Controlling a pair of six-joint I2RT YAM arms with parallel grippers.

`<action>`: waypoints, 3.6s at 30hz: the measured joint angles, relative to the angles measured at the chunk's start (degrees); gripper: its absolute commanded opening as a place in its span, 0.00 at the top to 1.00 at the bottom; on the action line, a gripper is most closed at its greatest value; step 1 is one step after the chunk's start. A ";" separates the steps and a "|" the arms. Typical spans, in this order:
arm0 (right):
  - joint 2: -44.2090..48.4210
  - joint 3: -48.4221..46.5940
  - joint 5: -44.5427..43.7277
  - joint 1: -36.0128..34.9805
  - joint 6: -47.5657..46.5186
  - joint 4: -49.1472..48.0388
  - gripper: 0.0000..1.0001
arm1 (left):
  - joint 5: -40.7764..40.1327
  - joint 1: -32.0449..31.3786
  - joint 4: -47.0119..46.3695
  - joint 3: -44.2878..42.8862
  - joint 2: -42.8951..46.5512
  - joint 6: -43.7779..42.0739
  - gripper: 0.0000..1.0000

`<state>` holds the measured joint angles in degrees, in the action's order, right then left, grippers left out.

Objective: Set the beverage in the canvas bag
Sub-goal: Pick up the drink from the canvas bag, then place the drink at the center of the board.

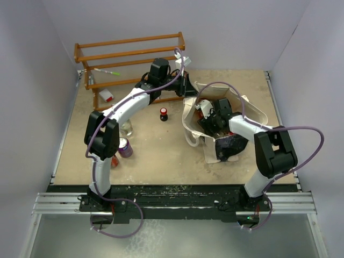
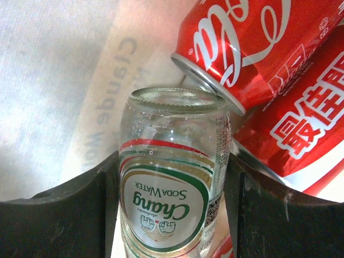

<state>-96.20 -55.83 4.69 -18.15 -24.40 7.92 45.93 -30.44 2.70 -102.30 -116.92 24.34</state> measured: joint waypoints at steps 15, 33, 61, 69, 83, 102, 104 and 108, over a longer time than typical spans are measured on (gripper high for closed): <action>20.31 -1.66 4.39 1.14 1.73 8.70 1.00 | -1.57 -0.35 1.53 -0.72 0.00 0.13 1.00; 20.28 -9.33 4.35 2.32 7.52 17.16 1.00 | -1.14 -0.35 1.66 -0.81 0.00 -0.07 0.82; 14.60 -52.65 5.09 3.21 37.57 22.03 1.00 | 14.38 6.93 -2.73 -6.36 6.05 -2.93 0.01; 7.10 -61.02 8.98 3.06 50.34 18.34 1.00 | 18.29 6.12 0.00 -7.13 10.45 -9.60 0.01; 3.39 -61.20 11.72 1.88 57.16 16.22 1.00 | 9.94 5.29 5.92 -7.48 10.51 -13.03 0.12; 4.92 -57.92 16.44 0.42 60.00 13.51 0.99 | 9.79 4.79 0.90 -3.39 12.85 -16.41 0.72; 5.70 -56.59 16.46 0.74 59.98 12.63 0.91 | 9.57 4.90 1.51 -3.39 12.83 -16.06 0.91; 7.93 -52.63 16.52 0.96 60.30 10.14 0.75 | 10.05 4.90 2.34 -3.39 12.90 -16.63 1.00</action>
<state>-88.27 -108.47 21.21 -17.19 35.90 18.06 55.99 -25.54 5.04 -105.69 -104.03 7.70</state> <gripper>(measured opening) 0.679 0.364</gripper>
